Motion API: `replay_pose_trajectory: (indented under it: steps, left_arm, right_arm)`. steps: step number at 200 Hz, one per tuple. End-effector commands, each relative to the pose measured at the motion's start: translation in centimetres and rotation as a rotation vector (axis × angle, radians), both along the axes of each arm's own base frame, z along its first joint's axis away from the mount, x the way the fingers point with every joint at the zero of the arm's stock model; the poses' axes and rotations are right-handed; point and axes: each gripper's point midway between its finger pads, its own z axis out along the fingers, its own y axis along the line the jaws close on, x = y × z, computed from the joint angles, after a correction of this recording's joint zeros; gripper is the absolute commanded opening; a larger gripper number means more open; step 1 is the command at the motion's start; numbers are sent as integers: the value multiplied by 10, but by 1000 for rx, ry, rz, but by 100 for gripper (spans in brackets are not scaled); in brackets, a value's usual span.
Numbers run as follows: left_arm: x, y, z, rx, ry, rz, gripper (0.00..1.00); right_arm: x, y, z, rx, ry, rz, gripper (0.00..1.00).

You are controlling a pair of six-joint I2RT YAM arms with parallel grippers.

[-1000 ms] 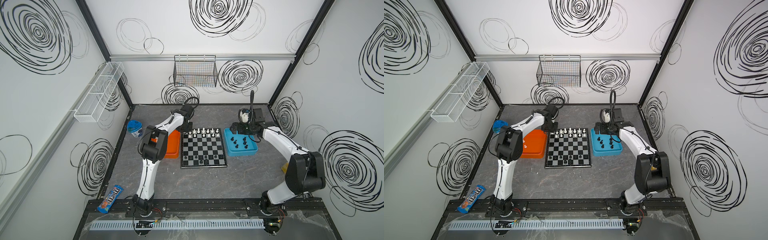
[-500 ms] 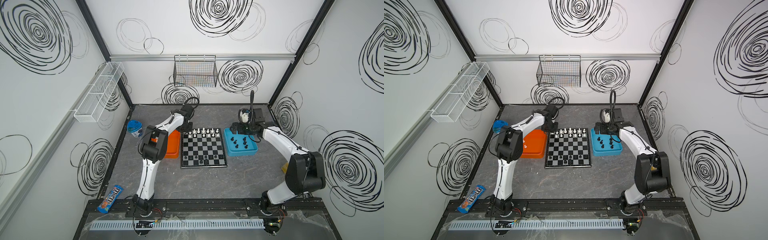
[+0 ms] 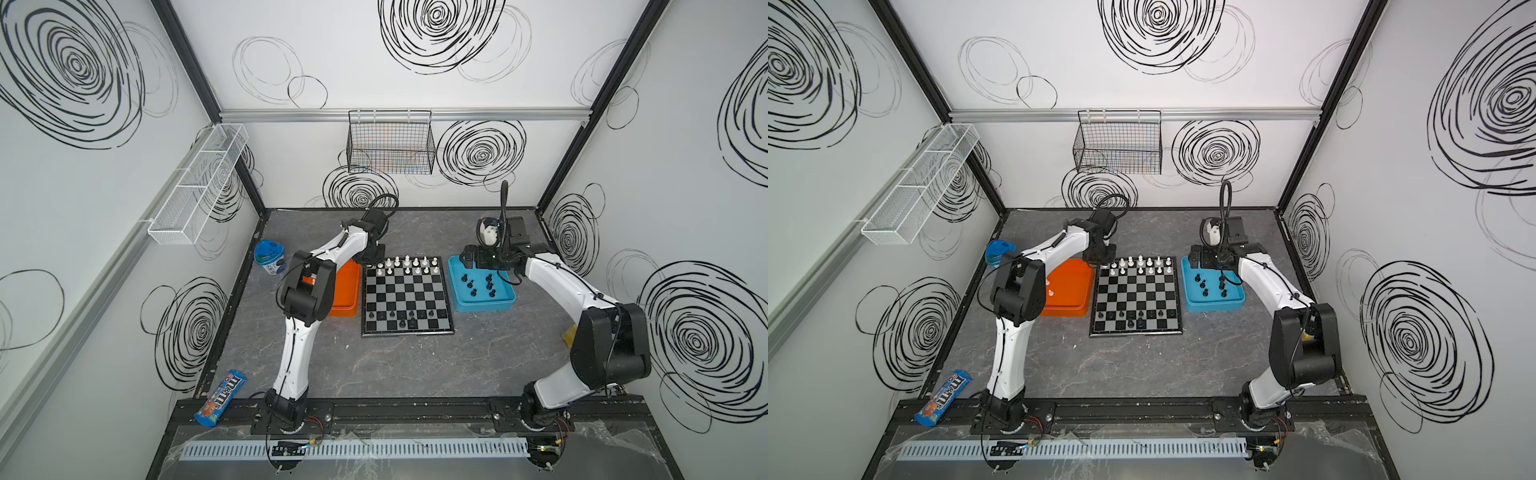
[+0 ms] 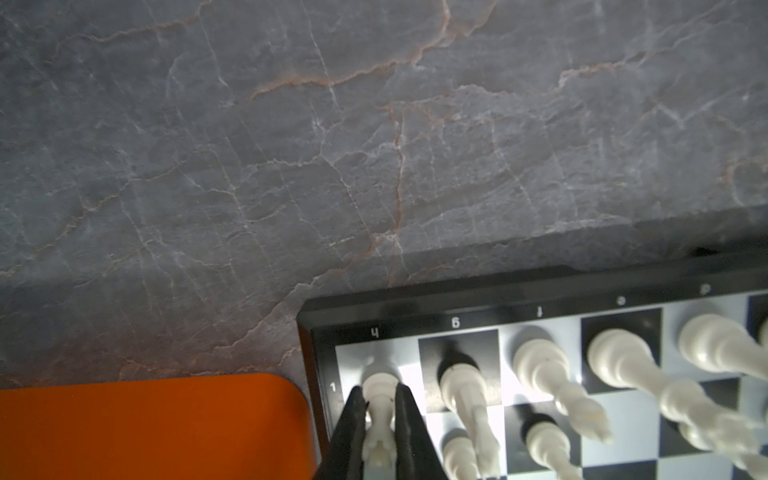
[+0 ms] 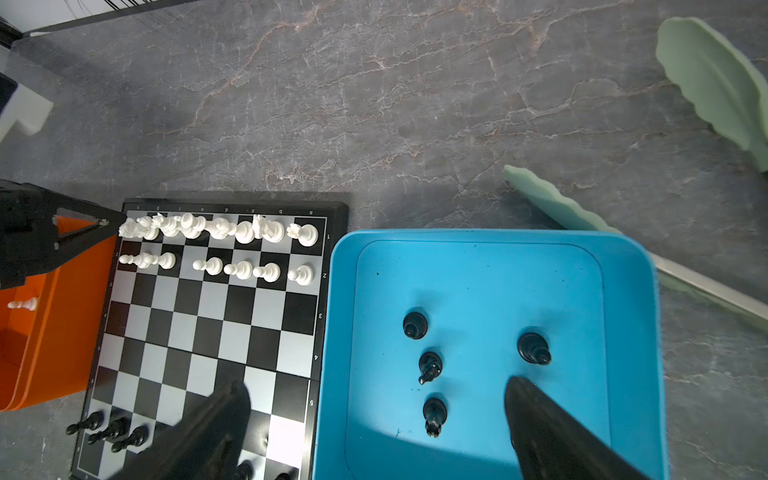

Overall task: Set up the chess pieces on the board
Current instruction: 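Lower the white piece onto the board's farthest-row corner square with the left gripper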

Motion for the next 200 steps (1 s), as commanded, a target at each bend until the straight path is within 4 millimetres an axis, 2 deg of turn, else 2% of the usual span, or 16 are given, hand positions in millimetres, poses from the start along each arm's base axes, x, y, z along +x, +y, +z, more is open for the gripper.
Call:
replay_pose_trajectory:
  steps: [1, 200]
  left_arm:
    - [2, -1, -2, 17, -7, -5, 16]
    - [4, -5, -2, 19, -23, -6, 18]
  right_arm:
    - [2, -2, 2, 1, -18, 1, 100]
    - [1, -1, -1, 3, -11, 3, 100]
